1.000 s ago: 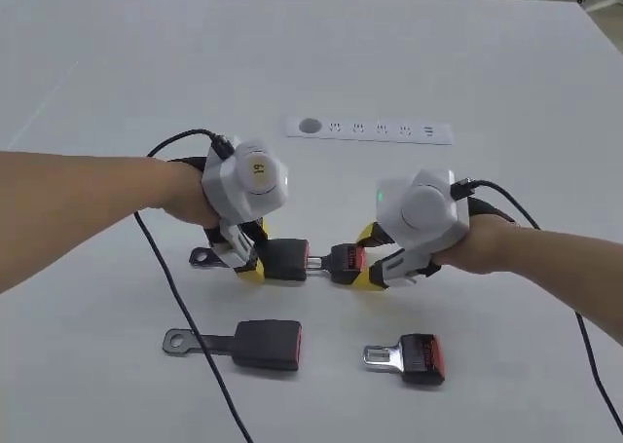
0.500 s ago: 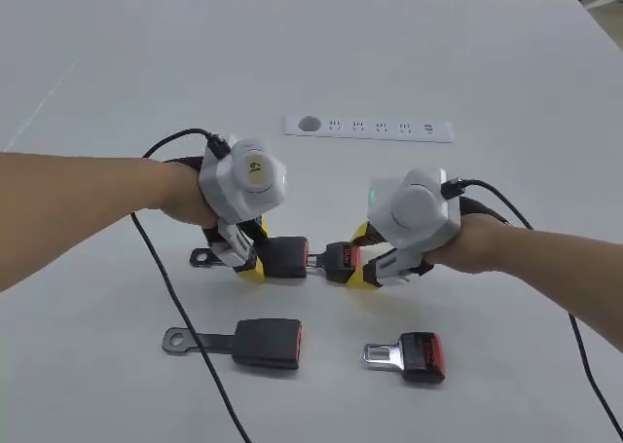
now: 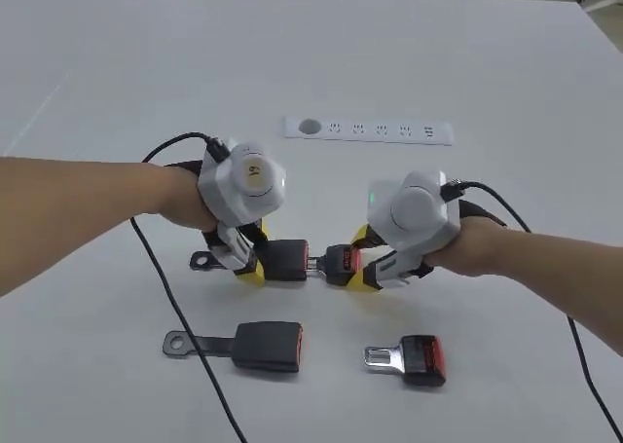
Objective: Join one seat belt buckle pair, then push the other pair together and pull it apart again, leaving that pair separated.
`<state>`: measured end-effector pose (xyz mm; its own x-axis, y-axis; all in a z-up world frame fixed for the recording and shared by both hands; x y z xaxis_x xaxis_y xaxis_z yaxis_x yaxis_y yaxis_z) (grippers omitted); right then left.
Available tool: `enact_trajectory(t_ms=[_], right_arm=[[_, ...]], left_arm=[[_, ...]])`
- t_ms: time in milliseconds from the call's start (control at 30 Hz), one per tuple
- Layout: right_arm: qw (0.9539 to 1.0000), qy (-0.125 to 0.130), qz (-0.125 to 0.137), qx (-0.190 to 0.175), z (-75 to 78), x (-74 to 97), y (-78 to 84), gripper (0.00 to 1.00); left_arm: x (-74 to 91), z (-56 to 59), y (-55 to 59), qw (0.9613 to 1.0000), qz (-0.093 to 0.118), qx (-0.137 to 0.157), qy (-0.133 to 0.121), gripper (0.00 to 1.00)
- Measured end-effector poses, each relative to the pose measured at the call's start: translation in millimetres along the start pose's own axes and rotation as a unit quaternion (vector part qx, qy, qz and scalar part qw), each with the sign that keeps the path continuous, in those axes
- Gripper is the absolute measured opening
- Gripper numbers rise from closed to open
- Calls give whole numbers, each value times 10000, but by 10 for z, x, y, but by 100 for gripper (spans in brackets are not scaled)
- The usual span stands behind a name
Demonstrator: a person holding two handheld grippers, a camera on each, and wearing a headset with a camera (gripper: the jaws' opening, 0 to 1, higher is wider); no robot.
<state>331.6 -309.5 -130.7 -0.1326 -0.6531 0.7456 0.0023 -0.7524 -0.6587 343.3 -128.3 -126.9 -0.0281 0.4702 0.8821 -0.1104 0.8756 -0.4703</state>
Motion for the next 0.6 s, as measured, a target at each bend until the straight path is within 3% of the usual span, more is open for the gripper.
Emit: enact_trajectory(t_ms=[300, 600], right_arm=[[10000, -8, 42, 4, 2, -37, 19, 29], [10000, -5, 53, -23, 1, -52, -29, 29]], left_arm=[[6, 17, 17, 9999, 151, 13, -3, 31], [2, 32, -4, 9999, 130, -21, 10, 31]])
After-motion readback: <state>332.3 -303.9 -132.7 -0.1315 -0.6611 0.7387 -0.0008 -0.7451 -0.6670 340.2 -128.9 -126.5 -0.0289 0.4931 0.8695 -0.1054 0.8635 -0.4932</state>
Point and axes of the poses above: the centre of the closed fingertips' face, and the gripper's own axes: x roughly backward along the fingers, z roughly to its right, y roughly out of its underside, the point moved 9 cm from there along x, roughly backward along the fingers, and after that the axes turned 7 degrees about z, right-handed, at the moved point
